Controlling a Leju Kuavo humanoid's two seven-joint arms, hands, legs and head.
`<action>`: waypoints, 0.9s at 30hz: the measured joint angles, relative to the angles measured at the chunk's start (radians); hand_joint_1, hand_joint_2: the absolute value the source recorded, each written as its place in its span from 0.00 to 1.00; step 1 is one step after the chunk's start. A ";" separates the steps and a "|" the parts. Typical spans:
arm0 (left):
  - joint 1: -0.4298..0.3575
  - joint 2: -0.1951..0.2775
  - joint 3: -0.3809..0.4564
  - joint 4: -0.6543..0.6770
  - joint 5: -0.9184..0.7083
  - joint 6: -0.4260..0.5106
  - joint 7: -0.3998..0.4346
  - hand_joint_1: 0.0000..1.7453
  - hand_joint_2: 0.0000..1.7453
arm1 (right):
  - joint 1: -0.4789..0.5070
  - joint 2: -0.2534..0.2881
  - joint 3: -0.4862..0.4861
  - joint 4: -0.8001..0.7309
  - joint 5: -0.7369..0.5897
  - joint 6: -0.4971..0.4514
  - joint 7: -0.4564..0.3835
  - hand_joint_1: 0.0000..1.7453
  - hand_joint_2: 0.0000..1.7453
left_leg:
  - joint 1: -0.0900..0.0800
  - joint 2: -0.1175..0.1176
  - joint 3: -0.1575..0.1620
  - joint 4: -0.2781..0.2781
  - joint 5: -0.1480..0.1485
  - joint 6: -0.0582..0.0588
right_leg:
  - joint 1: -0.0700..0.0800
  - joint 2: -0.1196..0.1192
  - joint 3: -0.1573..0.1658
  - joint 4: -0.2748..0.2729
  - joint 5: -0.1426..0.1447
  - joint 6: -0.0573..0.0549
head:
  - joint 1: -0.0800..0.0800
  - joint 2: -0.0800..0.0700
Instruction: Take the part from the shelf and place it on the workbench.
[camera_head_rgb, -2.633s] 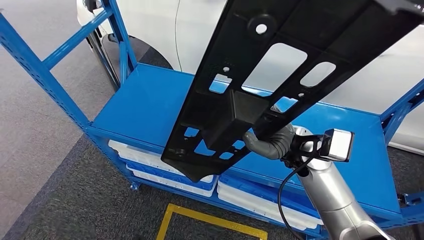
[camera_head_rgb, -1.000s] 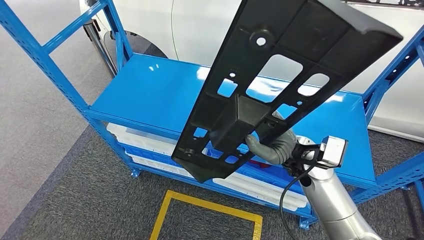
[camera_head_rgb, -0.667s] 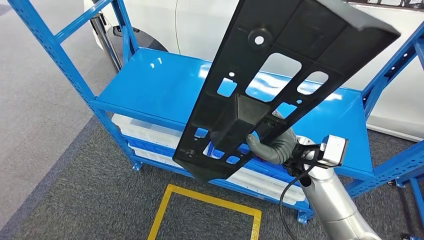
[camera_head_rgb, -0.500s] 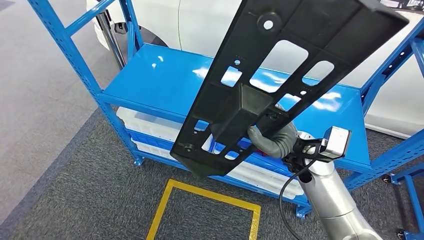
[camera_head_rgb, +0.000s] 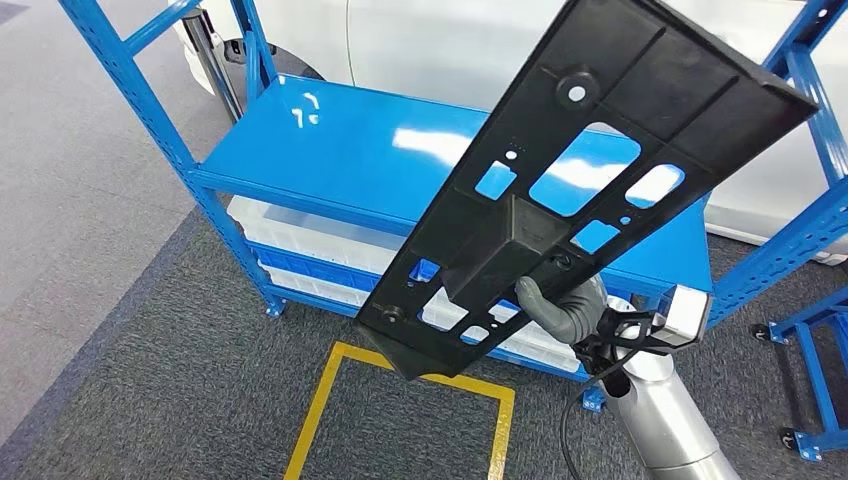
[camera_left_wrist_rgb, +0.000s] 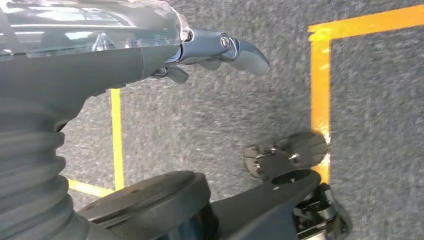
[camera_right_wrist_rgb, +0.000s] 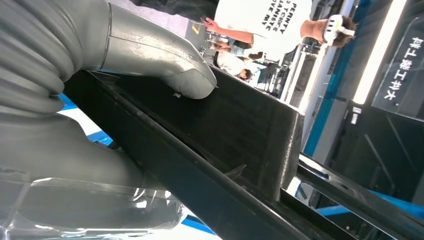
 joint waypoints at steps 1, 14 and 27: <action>0.000 0.000 0.000 0.000 -0.001 -0.001 0.001 0.00 1.00 | 0.002 0.000 -0.001 0.000 0.000 0.002 0.000 1.00 1.00 | 0.002 -0.001 -0.016 0.047 -0.044 -0.005 | -0.003 -0.002 -0.009 -0.002 0.010 -0.006 | 0.000 0.000; -0.005 0.000 0.000 0.000 -0.002 -0.006 0.006 0.00 1.00 | 0.006 0.000 -0.004 -0.001 -0.010 0.023 0.001 1.00 1.00 | 0.004 -0.002 0.134 -0.023 -0.074 0.017 | -0.004 -0.001 -0.113 0.037 0.079 0.037 | 0.000 0.000; -0.005 -0.003 0.001 0.001 0.012 0.004 -0.005 0.00 1.00 | -0.021 0.002 -0.004 0.018 -0.011 0.052 -0.007 1.00 1.00 | -0.007 0.002 -0.021 -0.033 0.084 0.026 | 0.016 0.004 0.082 0.002 -0.077 0.012 | 0.000 0.000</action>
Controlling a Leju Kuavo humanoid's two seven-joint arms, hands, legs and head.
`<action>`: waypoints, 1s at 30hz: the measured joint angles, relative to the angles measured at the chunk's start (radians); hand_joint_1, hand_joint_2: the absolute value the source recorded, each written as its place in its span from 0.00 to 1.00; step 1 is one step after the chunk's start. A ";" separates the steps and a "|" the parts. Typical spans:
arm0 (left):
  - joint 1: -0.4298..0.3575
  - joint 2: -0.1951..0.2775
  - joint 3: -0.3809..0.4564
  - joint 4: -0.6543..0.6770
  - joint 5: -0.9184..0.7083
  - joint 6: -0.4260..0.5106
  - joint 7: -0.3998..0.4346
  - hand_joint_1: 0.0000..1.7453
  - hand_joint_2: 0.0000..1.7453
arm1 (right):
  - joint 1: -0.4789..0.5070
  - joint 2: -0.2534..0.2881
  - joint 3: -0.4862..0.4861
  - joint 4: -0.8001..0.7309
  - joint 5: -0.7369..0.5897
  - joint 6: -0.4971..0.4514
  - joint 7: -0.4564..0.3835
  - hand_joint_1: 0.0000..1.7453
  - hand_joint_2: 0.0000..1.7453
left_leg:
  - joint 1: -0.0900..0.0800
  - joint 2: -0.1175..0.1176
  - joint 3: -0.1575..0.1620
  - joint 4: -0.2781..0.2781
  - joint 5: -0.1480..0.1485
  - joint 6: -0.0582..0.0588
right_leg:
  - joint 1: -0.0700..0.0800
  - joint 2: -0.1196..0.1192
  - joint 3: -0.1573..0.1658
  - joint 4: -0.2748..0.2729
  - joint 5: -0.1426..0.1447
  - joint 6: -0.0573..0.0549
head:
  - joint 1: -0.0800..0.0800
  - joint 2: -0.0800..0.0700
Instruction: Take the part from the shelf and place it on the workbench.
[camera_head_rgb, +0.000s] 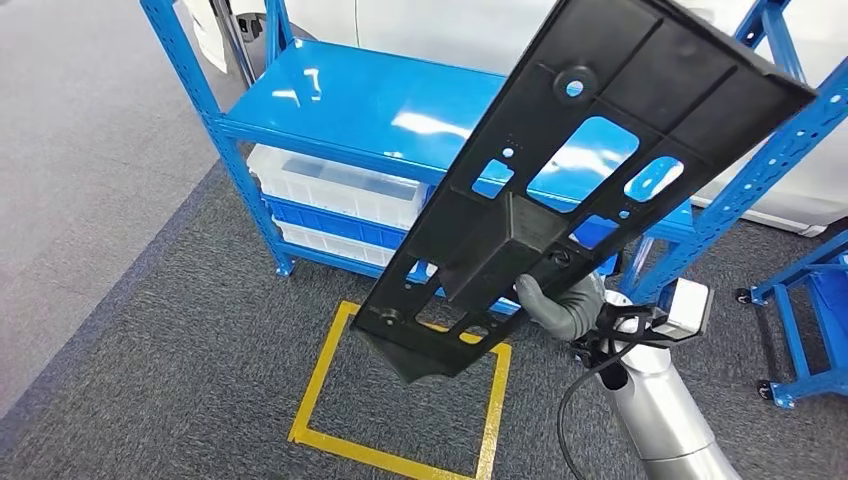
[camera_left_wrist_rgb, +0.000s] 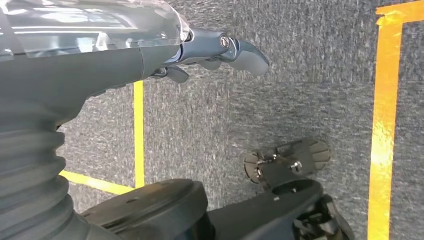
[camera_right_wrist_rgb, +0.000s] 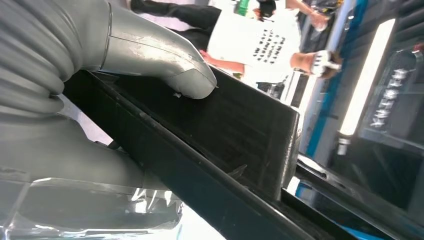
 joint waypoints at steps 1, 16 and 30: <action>0.001 0.000 0.000 0.000 0.001 -0.001 0.001 0.00 1.00 | -0.003 0.000 0.000 0.002 -0.001 0.000 0.000 1.00 1.00 | 0.001 0.000 -0.001 -0.008 0.013 -0.005 | -0.001 0.000 -0.005 -0.005 0.009 -0.002 | 0.000 0.000; -0.007 0.000 0.001 0.000 -0.010 0.002 -0.019 0.00 1.00 | 0.012 -0.006 0.000 -0.010 0.013 -0.009 0.002 1.00 1.00 | 0.011 -0.009 0.198 0.004 -0.200 -0.017 | -0.013 -0.012 -0.207 0.025 0.180 0.016 | 0.000 0.000; -0.002 -0.005 0.000 0.001 -0.023 0.001 -0.015 0.00 1.00 | 0.088 0.000 -0.025 -0.049 0.041 -0.037 -0.021 1.00 1.00 | 0.009 -0.046 0.072 0.000 -0.076 0.001 | -0.010 0.068 -0.062 0.009 0.051 0.002 | 0.000 0.000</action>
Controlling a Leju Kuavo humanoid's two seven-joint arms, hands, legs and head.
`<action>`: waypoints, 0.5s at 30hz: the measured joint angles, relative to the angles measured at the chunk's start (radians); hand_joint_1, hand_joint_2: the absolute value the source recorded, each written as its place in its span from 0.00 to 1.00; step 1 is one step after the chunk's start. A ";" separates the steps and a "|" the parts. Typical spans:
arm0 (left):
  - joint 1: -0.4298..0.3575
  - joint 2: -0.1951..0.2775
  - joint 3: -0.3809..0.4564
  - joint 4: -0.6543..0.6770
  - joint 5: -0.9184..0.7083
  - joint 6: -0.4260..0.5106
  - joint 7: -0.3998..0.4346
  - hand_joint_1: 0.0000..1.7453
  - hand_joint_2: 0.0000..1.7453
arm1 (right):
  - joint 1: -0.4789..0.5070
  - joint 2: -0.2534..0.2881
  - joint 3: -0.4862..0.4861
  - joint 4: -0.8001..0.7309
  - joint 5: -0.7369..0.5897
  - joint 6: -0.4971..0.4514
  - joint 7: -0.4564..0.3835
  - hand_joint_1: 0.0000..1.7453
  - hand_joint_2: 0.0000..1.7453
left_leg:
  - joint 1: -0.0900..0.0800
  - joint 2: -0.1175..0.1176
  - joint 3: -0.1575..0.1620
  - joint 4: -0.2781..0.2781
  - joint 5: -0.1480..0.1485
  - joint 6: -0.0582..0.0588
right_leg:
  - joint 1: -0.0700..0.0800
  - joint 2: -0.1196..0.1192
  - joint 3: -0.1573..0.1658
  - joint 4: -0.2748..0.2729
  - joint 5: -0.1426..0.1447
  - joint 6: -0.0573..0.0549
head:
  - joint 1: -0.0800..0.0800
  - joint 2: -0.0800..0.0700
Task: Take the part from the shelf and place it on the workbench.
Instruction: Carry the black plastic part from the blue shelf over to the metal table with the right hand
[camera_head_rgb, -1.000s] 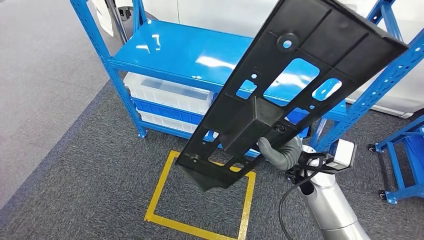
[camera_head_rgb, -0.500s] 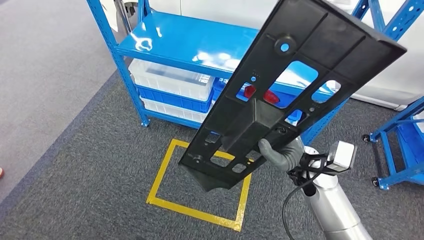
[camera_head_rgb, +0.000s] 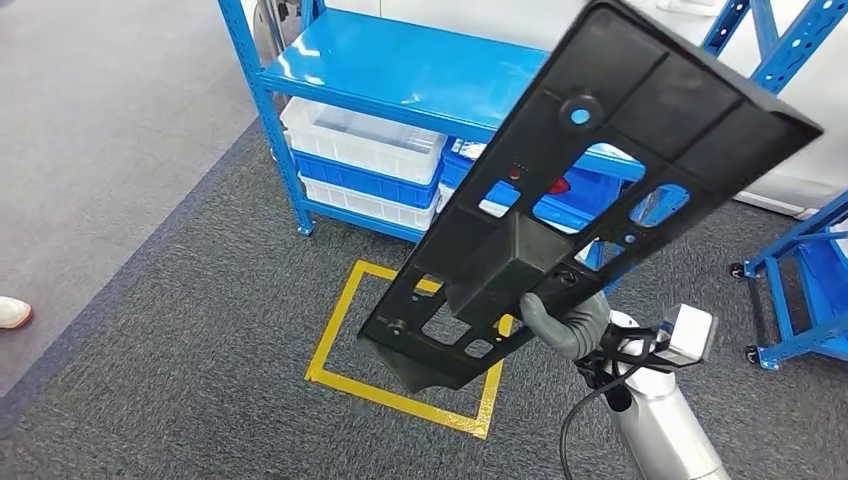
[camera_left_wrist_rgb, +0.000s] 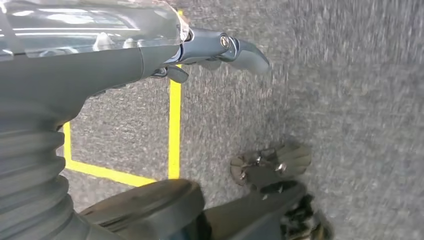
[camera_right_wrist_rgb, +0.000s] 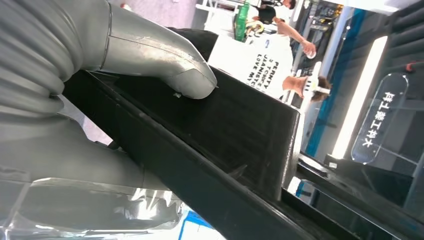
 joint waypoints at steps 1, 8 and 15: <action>0.000 0.000 0.000 0.000 0.001 0.000 0.000 0.00 1.00 | 0.003 0.001 -0.003 -0.003 0.000 0.001 -0.001 1.00 1.00 | 0.001 -0.008 -0.002 -0.001 0.006 -0.007 | 0.002 -0.005 0.006 -0.013 -0.001 -0.001 | 0.000 0.000; 0.007 0.002 0.000 0.000 0.004 0.002 -0.001 0.00 1.00 | 0.009 -0.003 -0.004 -0.010 0.005 0.002 0.000 1.00 1.00 | 0.011 0.026 -0.113 0.267 -0.144 -0.044 | -0.010 -0.085 -0.011 -0.027 0.028 -0.013 | 0.000 0.000; 0.009 0.005 0.000 0.000 0.010 0.006 -0.004 0.00 1.00 | 0.006 -0.003 -0.005 -0.011 0.006 0.009 0.001 1.00 1.00 | 0.012 0.092 0.051 0.030 -0.064 -0.037 | -0.009 -0.150 -0.032 0.006 0.020 0.014 | 0.000 0.000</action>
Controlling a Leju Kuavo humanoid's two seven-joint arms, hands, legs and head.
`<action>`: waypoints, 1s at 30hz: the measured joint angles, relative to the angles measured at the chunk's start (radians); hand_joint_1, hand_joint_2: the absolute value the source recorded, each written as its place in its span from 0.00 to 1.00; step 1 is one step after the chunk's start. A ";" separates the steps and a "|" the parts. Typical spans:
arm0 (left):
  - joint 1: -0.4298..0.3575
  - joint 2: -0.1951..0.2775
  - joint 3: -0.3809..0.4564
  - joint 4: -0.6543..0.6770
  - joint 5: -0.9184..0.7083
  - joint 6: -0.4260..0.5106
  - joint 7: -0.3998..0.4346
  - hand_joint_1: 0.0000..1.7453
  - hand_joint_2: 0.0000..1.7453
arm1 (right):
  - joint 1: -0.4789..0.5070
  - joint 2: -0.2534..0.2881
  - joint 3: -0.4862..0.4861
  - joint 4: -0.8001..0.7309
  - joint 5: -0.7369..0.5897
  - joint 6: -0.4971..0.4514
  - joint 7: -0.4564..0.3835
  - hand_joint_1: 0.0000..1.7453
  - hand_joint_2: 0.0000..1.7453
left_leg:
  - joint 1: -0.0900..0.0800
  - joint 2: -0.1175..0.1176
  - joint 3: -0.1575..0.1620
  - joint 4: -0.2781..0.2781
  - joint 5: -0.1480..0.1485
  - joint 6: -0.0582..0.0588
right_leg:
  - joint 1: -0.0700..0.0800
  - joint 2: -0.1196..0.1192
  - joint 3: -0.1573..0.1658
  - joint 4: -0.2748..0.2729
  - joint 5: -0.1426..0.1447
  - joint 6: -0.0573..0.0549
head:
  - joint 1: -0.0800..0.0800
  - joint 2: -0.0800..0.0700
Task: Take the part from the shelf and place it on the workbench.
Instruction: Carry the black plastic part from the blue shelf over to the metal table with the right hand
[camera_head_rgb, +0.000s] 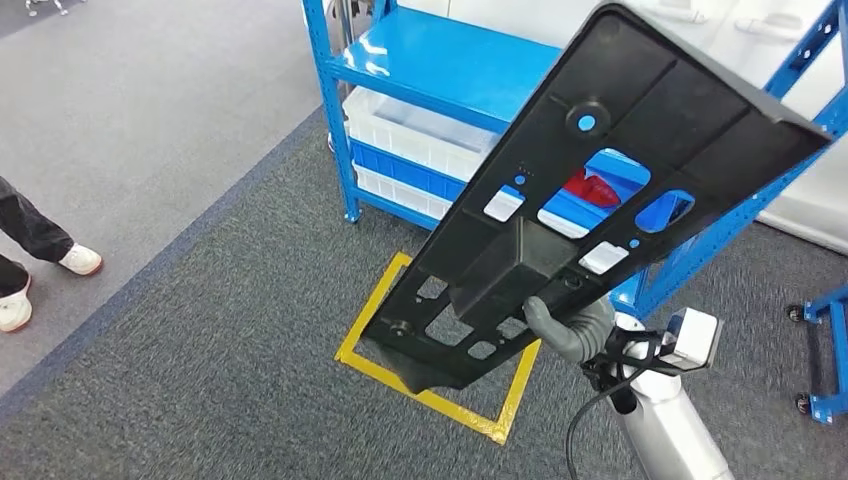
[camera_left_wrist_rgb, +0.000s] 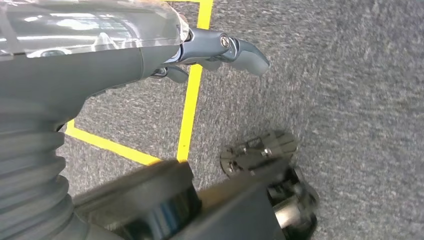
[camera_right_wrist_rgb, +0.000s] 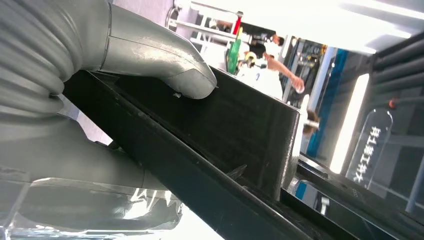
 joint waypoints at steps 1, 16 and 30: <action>0.000 0.000 0.000 0.000 0.000 0.000 0.000 0.00 1.00 | -0.002 0.001 0.000 0.000 0.000 0.001 0.000 1.00 1.00 | -0.003 -0.007 -0.004 0.001 0.003 0.011 | 0.002 -0.007 0.000 0.001 0.001 0.006 | 0.000 0.000; 0.000 -0.001 0.000 0.000 -0.006 -0.001 0.004 0.00 1.00 | -0.008 0.009 -0.003 0.000 0.000 0.009 -0.001 1.00 1.00 | -0.006 -0.156 -0.044 -0.011 0.044 0.033 | 0.002 0.165 -0.012 0.009 0.001 -0.009 | 0.000 0.000; 0.001 0.002 0.000 0.001 -0.010 -0.004 0.004 0.00 1.00 | 0.009 0.005 -0.002 -0.011 0.011 -0.021 -0.001 1.00 1.00 | 0.005 -0.006 -0.025 0.001 0.018 -0.003 | -0.004 -0.006 -0.003 -0.006 0.005 0.008 | 0.000 0.000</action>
